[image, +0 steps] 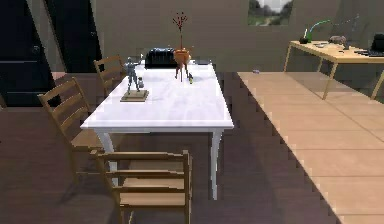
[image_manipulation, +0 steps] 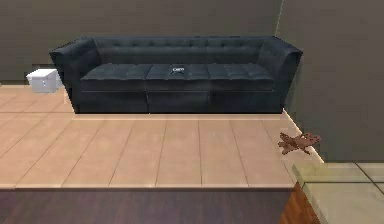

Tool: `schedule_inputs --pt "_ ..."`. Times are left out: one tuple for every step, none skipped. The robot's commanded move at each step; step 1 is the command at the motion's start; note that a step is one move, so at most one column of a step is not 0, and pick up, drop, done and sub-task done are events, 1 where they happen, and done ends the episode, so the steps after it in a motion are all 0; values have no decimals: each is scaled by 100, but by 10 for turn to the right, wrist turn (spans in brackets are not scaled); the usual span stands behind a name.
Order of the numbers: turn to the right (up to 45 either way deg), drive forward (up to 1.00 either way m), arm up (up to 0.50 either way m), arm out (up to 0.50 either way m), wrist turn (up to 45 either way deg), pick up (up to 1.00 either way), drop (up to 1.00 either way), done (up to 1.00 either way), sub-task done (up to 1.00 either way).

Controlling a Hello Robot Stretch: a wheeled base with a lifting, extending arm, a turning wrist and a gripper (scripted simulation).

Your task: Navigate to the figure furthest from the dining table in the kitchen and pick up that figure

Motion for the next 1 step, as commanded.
schedule_inputs --pt "0 10 0 0 0 0 0 0 0"
